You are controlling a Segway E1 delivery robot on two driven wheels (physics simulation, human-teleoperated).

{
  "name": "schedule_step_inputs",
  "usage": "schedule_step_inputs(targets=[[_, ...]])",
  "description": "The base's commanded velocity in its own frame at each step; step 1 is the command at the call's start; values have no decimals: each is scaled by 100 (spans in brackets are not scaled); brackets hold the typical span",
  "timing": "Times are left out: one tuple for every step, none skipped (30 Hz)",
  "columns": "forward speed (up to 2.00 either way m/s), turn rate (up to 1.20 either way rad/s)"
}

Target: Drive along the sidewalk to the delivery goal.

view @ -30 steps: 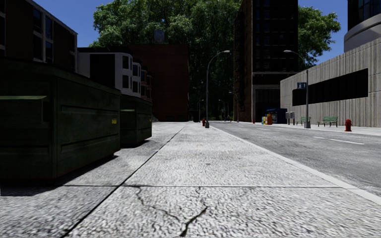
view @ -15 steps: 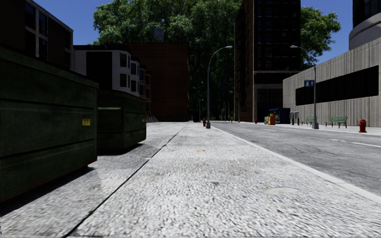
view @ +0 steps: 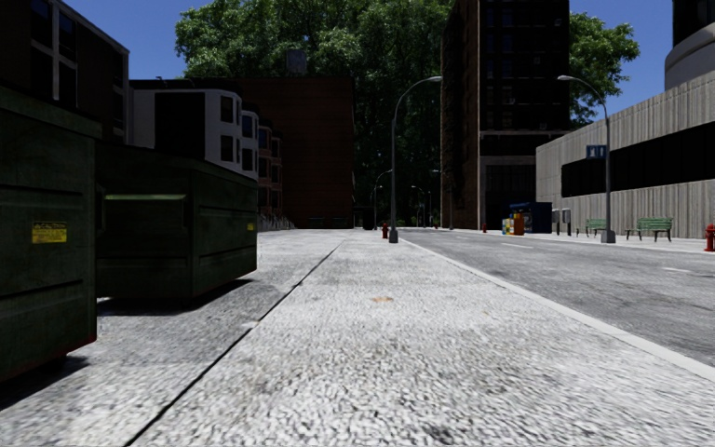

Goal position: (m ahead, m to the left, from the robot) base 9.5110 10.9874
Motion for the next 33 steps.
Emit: schedule_step_inputs(targets=[[200, 0], [200, 0], [200, 0], [200, 0], [200, 0], [200, 0], [200, 0], [200, 0], [200, 0], [200, 0], [200, 0], [200, 0], [200, 0], [200, 0], [200, 0], [200, 0], [200, 0], [200, 0], [200, 0], [200, 0], [200, 0], [200, 0], [200, 0], [200, 0], [200, 0], [200, 0], [200, 0], [200, 0], [200, 0], [200, 0], [200, 0], [200, 0], [200, 0]])
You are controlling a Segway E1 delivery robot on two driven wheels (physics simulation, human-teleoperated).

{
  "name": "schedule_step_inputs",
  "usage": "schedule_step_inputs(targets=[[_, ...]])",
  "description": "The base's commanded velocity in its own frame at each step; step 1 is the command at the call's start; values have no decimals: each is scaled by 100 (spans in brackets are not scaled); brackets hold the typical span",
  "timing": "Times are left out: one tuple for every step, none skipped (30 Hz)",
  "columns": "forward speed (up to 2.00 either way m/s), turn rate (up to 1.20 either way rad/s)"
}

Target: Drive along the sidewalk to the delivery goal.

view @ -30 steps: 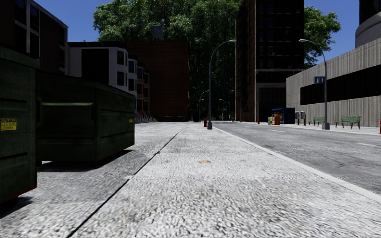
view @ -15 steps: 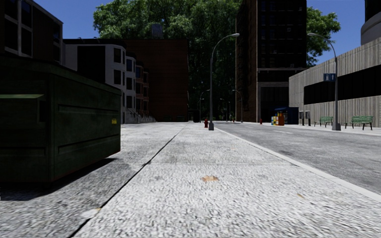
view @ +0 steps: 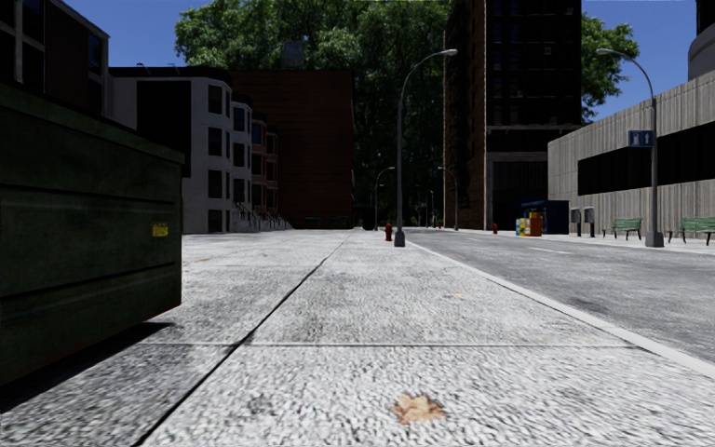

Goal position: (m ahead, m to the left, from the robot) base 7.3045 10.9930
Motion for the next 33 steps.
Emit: schedule_step_inputs(targets=[[200, 0], [200, 0], [200, 0], [200, 0], [200, 0], [200, 0], [200, 0], [200, 0], [200, 0], [200, 0], [200, 0], [200, 0], [200, 0], [200, 0], [200, 0], [200, 4], [200, 4], [200, 10], [200, 13], [200, 19], [200, 21], [200, 21], [200, 27], [200, 33], [200, 33], [200, 37], [200, 42], [187, 46], [187, 46], [165, 50], [153, 53], [150, 57], [150, 57]])
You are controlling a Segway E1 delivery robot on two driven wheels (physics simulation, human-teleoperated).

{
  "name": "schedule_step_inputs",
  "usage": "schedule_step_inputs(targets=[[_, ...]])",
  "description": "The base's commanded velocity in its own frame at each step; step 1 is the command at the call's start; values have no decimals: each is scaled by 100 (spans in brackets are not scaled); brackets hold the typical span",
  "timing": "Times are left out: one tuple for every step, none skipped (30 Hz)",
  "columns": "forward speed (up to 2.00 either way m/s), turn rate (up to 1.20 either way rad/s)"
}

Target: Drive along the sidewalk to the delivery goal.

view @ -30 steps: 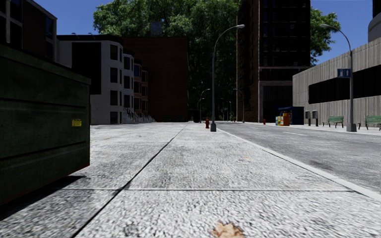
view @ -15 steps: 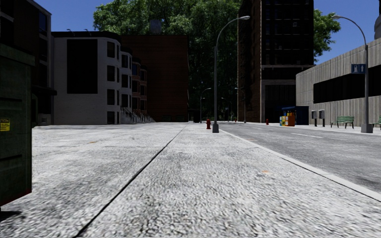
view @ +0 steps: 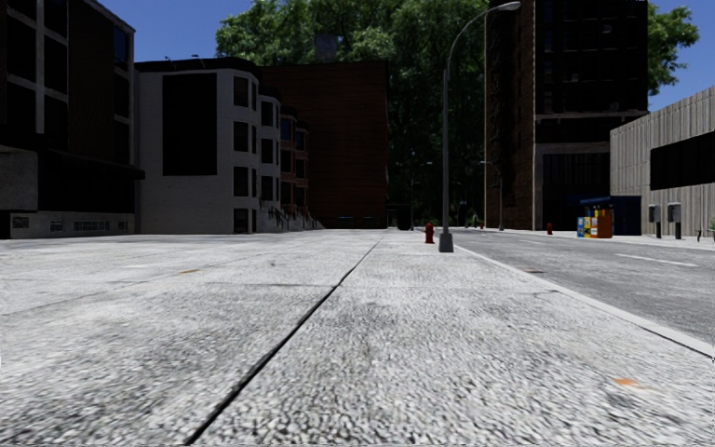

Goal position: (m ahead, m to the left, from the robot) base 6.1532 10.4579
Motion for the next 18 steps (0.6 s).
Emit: schedule_step_inputs(targets=[[149, 59], [148, 60], [148, 60], [148, 60], [148, 60], [148, 60], [148, 60], [148, 60], [148, 60], [148, 60], [148, 60], [149, 60], [149, 60], [149, 60], [149, 60], [149, 60], [149, 60], [151, 60]])
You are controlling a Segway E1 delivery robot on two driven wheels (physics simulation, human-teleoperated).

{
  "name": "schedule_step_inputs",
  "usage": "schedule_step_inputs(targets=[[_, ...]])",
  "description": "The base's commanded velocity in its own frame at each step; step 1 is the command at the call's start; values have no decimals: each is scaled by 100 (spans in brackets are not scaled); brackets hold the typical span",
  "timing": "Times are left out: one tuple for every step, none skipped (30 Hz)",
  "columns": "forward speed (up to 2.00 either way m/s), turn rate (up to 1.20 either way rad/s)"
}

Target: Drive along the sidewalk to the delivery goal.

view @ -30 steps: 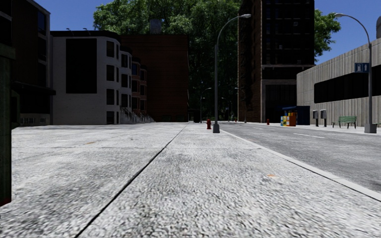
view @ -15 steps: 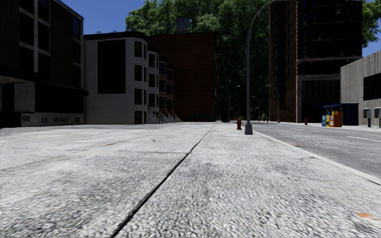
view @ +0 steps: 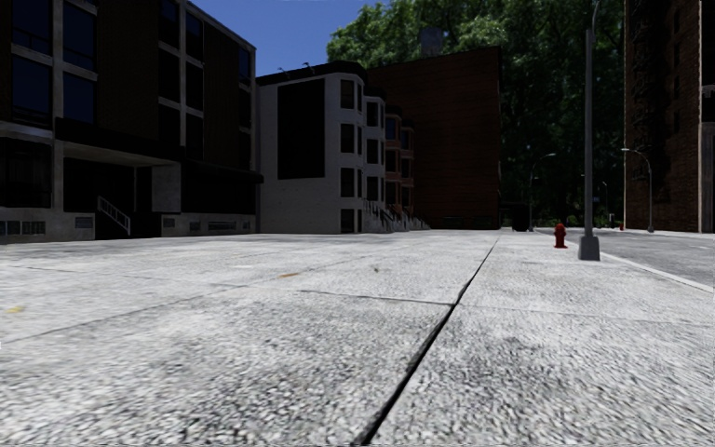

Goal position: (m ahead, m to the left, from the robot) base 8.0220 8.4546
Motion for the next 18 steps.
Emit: schedule_step_inputs(targets=[[151, 60], [152, 60], [153, 60], [154, 60], [154, 60], [156, 60], [156, 60], [157, 60], [157, 60], [157, 60], [158, 60], [159, 61], [159, 61], [159, 61], [160, 63], [160, 65], [160, 65], [160, 66]])
